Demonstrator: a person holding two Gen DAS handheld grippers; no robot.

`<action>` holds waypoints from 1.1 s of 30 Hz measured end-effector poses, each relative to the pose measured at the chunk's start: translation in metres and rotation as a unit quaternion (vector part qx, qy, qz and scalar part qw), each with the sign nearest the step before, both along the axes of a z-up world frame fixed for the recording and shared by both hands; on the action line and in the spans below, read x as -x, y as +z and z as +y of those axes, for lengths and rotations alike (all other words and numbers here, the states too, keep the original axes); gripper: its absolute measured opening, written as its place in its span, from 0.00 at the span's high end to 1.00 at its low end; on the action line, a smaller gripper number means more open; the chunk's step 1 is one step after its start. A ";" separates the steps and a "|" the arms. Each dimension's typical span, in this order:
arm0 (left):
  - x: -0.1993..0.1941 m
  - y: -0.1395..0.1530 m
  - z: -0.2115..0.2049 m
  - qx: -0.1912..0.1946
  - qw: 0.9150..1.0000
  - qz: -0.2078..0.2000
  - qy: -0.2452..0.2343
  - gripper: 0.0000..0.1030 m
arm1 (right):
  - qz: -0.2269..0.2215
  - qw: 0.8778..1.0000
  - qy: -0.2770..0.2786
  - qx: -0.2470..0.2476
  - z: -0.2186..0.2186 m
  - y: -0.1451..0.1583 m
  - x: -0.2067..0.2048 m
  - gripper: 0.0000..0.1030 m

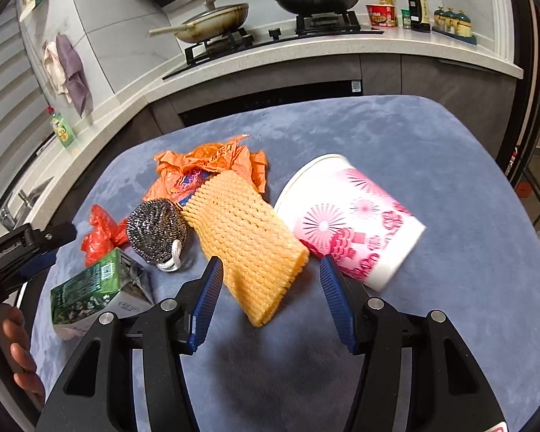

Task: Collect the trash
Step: 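Grasp the orange foam net with the right tool while the left tool grasps the red plastic bag, then carry foam net and red bag over the bin and open both tools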

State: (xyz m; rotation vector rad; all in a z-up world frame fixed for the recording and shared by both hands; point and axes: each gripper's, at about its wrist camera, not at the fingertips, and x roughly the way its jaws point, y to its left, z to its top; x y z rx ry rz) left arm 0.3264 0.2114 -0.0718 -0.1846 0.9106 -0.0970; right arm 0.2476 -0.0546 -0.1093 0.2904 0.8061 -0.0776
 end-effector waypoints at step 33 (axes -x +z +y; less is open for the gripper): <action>0.031 0.064 -0.032 0.023 0.998 -0.052 -0.038 0.75 | -0.074 0.997 -0.004 -0.019 -0.020 0.059 0.041 0.91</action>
